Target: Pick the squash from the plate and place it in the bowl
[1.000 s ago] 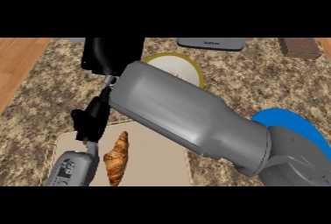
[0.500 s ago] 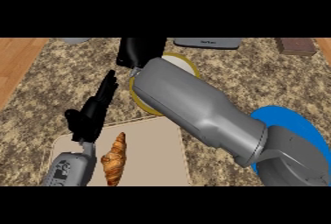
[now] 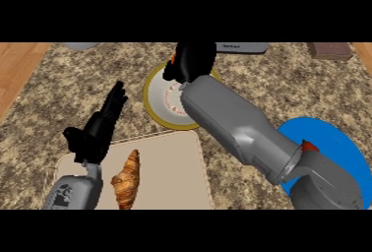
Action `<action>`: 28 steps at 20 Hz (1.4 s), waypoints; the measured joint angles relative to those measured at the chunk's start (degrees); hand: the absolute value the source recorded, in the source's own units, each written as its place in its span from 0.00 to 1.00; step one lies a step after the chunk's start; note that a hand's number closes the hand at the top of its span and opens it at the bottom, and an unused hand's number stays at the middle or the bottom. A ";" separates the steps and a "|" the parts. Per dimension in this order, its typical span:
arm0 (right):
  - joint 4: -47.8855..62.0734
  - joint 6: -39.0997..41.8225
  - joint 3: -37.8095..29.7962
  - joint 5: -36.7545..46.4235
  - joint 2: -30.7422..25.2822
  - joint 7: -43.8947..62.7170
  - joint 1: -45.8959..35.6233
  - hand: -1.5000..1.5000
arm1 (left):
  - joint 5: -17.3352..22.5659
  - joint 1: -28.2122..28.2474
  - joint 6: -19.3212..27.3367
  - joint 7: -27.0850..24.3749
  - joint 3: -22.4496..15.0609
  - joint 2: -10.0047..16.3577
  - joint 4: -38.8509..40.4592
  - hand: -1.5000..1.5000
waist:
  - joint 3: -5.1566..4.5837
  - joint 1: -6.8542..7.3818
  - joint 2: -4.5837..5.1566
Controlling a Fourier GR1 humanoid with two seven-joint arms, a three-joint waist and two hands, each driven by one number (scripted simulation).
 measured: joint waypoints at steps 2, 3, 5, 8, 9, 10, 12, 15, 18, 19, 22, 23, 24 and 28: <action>0.03 -0.27 -1.13 -1.76 0.09 -1.30 2.36 1.00 | -0.31 0.07 0.32 -0.08 -0.21 -0.31 0.13 0.50 | 0.03 -0.31 -0.01; 0.03 -0.76 -2.04 -2.75 0.07 -1.91 3.44 1.00 | -0.14 0.40 0.01 -0.41 -0.17 -0.19 0.24 0.50 | 0.04 -0.26 0.05; -0.47 -1.31 -3.82 -5.00 0.13 -3.21 5.20 0.00 | -0.13 0.13 0.19 0.66 -0.08 -0.14 -0.54 0.50 | 0.07 -0.28 0.03; -2.42 -2.37 -6.05 -9.01 0.18 -8.07 9.26 0.00 | -0.39 -0.94 0.56 0.77 -0.04 -0.46 -0.03 0.50 | 0.11 -0.30 0.21; -2.90 -2.52 -6.73 -10.17 0.21 -10.33 10.43 0.00 | -0.46 -0.33 0.50 0.78 -0.21 -0.42 -0.50 0.50 | 0.12 -0.33 0.16; -3.64 -2.96 -7.20 -11.13 0.21 -12.19 11.30 0.00 | -0.13 0.27 0.17 0.86 -0.09 -0.20 -1.10 0.50 | 0.12 -0.34 0.10; -4.17 -4.24 -9.07 -12.91 0.23 -16.85 12.22 0.00 | -0.09 -0.02 0.14 0.23 0.56 0.18 -0.59 0.50 | 0.13 -0.58 0.11; -5.34 -7.24 -10.86 -14.64 0.16 -23.11 13.53 0.00 | -0.55 0.68 0.42 1.26 -0.12 -0.07 -1.92 0.50 | 0.14 -0.51 0.00; -6.60 -11.29 -12.24 -14.91 0.07 -27.94 14.31 0.00 | -0.70 1.43 0.48 1.17 0.07 0.23 -2.54 0.50 | 0.14 -0.91 -0.19; -7.30 -12.28 -12.62 -14.83 0.04 -28.71 14.32 0.00 | -0.56 1.69 0.42 1.47 0.07 0.20 -2.81 0.50 | 0.14 -1.18 -0.29; -9.79 -15.20 -13.73 -15.23 -0.05 -30.31 14.95 0.00 | -0.77 2.08 0.85 0.87 0.05 -0.31 -2.30 0.50 | 0.12 -1.77 -0.50; -10.40 -15.54 -14.87 -15.52 -0.04 -30.67 14.82 0.00 | -0.68 2.83 0.67 1.06 0.00 -0.14 -2.95 0.50 | 0.12 -1.97 -0.59; -11.00 -15.87 -15.62 -15.93 -0.04 -30.78 14.75 0.00 | -0.57 2.43 0.68 1.30 0.20 -0.16 -2.76 0.50 | 0.11 -2.12 -0.62; -16.56 -16.46 -18.91 -17.22 -0.57 -31.93 17.45 0.00 | -0.73 2.92 1.21 0.37 0.63 -0.47 -1.98 0.50 | 0.11 -3.08 -0.87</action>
